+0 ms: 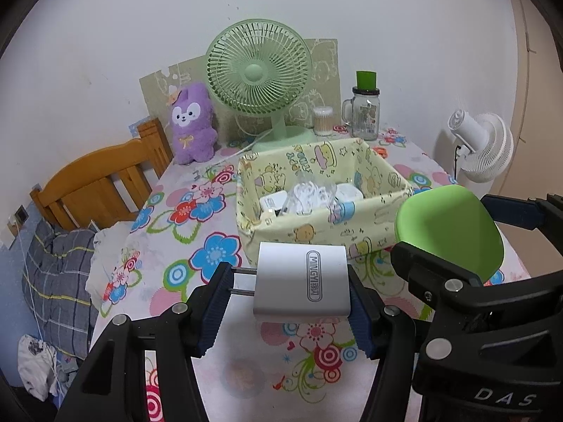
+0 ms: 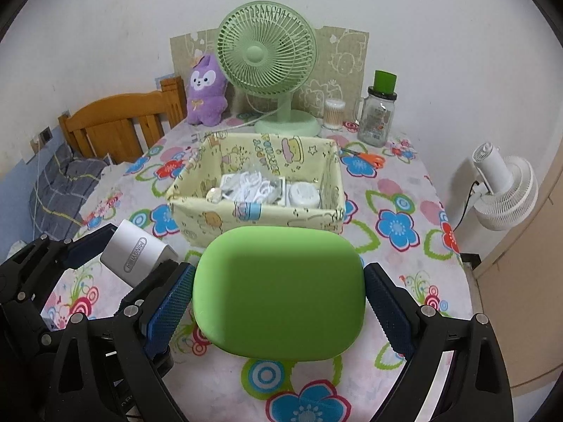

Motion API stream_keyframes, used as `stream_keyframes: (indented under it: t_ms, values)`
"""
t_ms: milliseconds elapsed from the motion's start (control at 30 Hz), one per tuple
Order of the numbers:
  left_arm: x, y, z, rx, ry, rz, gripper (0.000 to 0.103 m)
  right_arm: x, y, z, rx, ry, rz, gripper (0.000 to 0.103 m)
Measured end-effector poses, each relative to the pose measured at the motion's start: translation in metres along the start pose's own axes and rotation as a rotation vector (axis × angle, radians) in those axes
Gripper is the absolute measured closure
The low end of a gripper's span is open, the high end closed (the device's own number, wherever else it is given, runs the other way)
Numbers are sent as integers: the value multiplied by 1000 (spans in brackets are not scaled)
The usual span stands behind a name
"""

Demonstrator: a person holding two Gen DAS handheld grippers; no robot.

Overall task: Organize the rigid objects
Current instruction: 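Carry the charger with the left tool while the right tool carries the green pad toward the box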

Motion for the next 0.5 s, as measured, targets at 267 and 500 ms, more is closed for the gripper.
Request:
stream_keyframes:
  t_ms: [267,500]
  values:
    - [9,2,21,-8,-17,-3,40,5,-4,24,0,-31,5,8]
    - [27,1,34,-11,-16,-11,40,22,-12,37,14,-31,-2,8]
Point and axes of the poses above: each gripper's, at about its wrist camera, not at the fingertips, and x roughly the way its jaws point, y to its left, z to its top, the point moved 9 cm from there along x, roughly the way its jaws point, and after that the axes turned 8 degrees about -y, right-handed, at the moved point
